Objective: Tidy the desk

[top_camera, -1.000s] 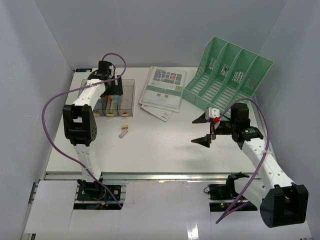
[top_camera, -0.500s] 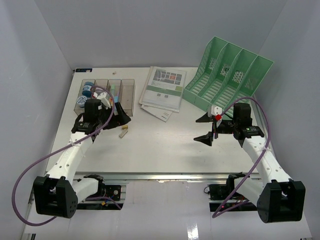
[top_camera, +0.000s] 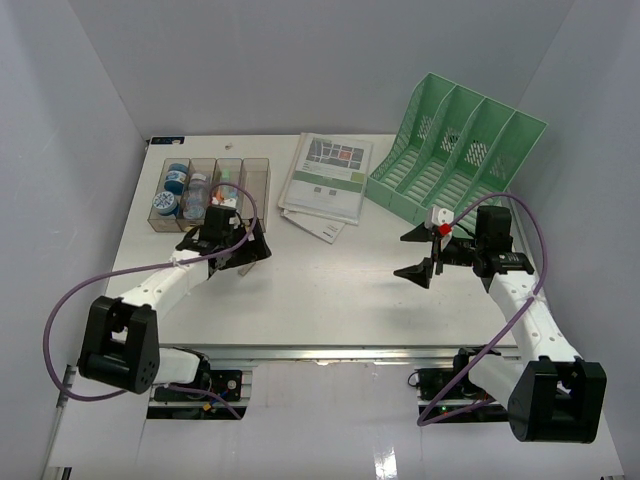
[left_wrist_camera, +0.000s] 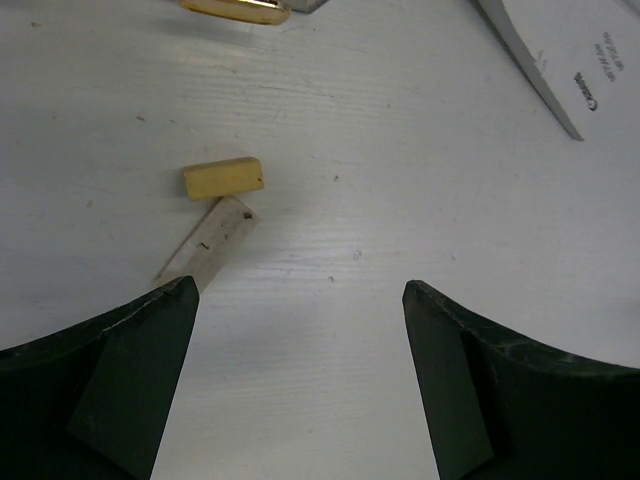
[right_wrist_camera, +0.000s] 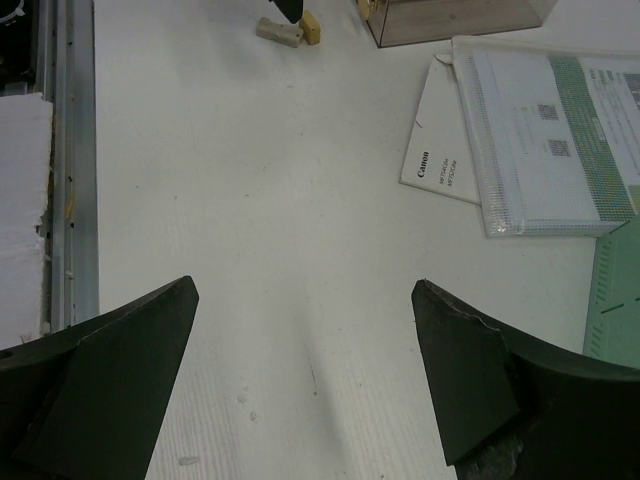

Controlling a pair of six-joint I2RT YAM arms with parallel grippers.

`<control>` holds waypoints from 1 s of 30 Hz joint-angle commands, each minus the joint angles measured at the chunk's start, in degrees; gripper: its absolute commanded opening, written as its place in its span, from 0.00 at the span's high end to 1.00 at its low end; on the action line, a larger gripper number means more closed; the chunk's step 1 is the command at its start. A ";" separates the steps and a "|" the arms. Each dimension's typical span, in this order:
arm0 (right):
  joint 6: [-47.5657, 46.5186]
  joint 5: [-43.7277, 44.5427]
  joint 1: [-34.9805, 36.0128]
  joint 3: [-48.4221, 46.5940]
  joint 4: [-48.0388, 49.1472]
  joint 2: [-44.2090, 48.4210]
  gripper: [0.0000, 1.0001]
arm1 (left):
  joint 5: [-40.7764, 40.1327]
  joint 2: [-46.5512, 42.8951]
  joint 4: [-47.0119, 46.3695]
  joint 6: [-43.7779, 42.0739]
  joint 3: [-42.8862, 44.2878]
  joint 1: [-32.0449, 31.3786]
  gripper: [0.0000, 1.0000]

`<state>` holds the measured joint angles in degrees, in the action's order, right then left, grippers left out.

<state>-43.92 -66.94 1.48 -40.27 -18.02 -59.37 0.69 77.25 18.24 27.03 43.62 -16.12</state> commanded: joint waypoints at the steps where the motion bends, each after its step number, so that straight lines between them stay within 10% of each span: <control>1: 0.15 -2.15 -0.42 0.60 1.03 -0.40 0.06 | -9.88 2.58 -4.42 0.23 1.39 -0.47 0.09; 30: -0.29 -2.15 -0.51 0.11 0.36 -1.27 0.06 | -13.82 11.06 -10.33 1.07 2.85 -2.90 0.53</control>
<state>-43.93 -67.70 1.17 -40.26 -18.02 -60.42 -11.95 90.87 8.79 28.18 46.00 -18.61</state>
